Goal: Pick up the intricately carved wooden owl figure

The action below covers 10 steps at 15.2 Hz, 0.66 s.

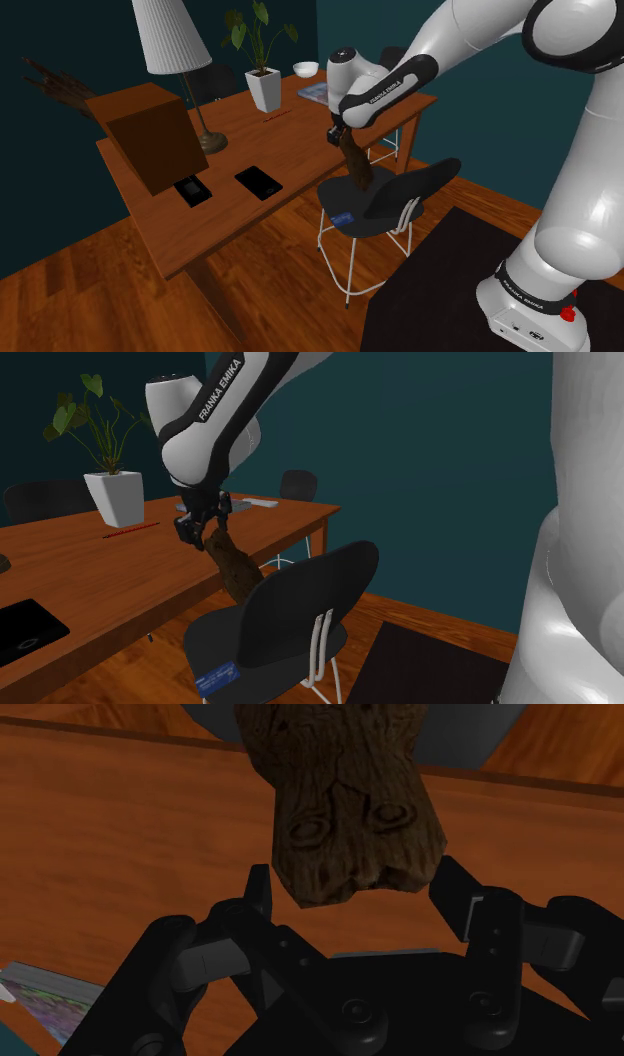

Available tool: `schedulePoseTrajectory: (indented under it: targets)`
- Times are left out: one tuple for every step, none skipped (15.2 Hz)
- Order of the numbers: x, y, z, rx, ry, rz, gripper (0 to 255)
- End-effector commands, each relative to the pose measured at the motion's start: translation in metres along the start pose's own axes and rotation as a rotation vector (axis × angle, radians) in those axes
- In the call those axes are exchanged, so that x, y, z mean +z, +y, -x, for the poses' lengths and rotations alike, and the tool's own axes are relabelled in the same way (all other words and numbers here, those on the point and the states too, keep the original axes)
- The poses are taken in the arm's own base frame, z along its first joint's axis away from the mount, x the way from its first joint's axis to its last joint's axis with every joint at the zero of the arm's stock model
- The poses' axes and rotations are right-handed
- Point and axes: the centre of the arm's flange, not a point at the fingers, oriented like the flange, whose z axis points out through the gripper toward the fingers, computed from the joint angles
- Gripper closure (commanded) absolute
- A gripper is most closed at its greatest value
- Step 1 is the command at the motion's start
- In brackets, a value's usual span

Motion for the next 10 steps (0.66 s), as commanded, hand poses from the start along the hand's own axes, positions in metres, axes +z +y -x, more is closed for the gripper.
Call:
schedulePoseTrajectory:
  targets:
    - [-0.010,0.003,-0.002,0.000,0.001,0.000,255]
    - [-0.015,0.005,-0.003,0.000,0.001,0.000,255]
    - [-0.019,0.007,-0.004,0.000,0.001,0.000,255]
    - [-0.024,0.008,-0.005,0.000,0.001,0.000,255]
    - [-0.029,0.010,-0.006,0.000,0.001,0.000,255]
    - [-0.034,0.011,-0.007,0.000,0.001,0.000,255]
    - [-0.039,0.013,-0.009,0.000,0.001,0.000,255]
    - [-0.044,0.015,-0.010,0.000,0.001,0.000,255]
    - [-0.045,0.015,-0.010,0.000,0.001,0.000,255]
    - [-0.045,0.015,-0.010,0.000,0.001,0.000,255]
